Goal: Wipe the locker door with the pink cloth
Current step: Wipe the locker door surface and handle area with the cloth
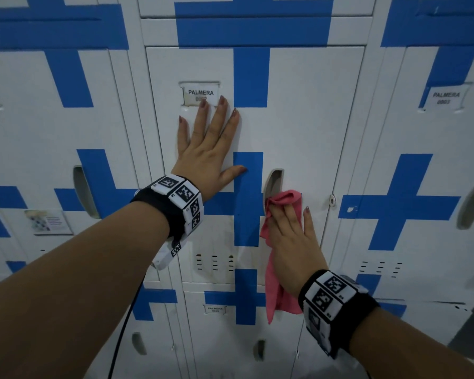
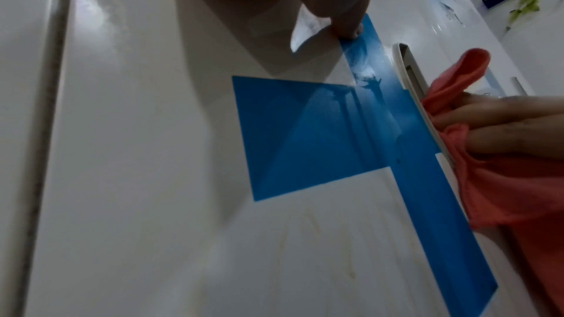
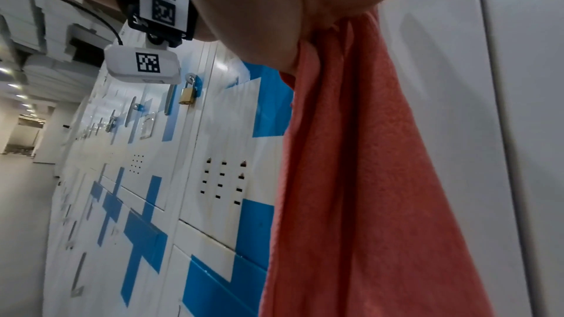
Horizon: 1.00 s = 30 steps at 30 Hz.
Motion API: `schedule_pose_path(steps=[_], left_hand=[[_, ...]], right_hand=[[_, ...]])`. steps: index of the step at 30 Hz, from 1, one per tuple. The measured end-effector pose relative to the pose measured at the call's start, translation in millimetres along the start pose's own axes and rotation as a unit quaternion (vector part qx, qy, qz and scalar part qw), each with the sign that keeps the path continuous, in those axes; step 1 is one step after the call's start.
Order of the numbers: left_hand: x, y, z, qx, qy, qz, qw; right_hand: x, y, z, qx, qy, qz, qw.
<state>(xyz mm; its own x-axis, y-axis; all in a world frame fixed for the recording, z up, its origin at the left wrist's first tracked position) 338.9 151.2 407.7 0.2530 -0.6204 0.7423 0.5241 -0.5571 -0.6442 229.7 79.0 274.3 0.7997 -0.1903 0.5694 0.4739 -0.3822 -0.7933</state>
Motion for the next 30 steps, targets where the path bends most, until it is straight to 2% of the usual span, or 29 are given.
schedule_pose_path(steps=[5, 9, 15, 19, 21, 22, 24, 27, 30], left_hand=[[0, 1, 0, 0.002, 0.002, -0.001, 1.0], [0, 0, 0, -0.005, 0.003, -0.005, 1.0], [-1, -1, 1, -0.012, 0.004, -0.006, 1.0], [0, 0, 0, -0.013, 0.008, -0.005, 1.0], [0, -1, 0, -0.018, 0.01, -0.002, 1.0], [-1, -1, 0, -0.024, 0.01, 0.0, 1.0], [-2, -3, 0, -0.044, 0.015, -0.001, 0.999], [-4, -12, -2, -0.078, 0.021, -0.011, 0.997], [-12, -30, -9, -0.147, 0.003, -0.056, 0.988]], right_hand=[[12, -5, -2, 0.019, 0.02, -0.031, 0.999], [22, -7, -9, 0.028, 0.036, -0.025, 0.999], [23, -6, -13, 0.147, 0.036, -0.047, 0.987], [25, -17, -12, 0.221, 0.038, -0.094, 0.97], [22, -22, -17, 0.309, 0.063, -0.096, 0.944], [20, -25, -21, 0.367, 0.081, -0.096, 0.922], [16, -43, -28, 0.483, 0.101, -0.126, 0.86], [8, -72, -45, 0.576, 0.151, -0.182, 0.783], [6, -77, -51, 0.672, 0.204, -0.15, 0.696]])
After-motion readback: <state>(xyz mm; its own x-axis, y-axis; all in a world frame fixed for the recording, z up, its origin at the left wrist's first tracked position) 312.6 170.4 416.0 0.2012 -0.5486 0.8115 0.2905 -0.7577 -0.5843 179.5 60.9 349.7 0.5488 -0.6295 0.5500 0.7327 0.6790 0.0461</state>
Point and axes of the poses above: each hand's wrist, its own x-axis towards the middle knuckle, its own y-axis out of the palm, z = x × y, the point moved 10 cm from there along x, towards the middle knuckle, and after that the axes turned 4 degrees about -x, right-handed, at the moved point
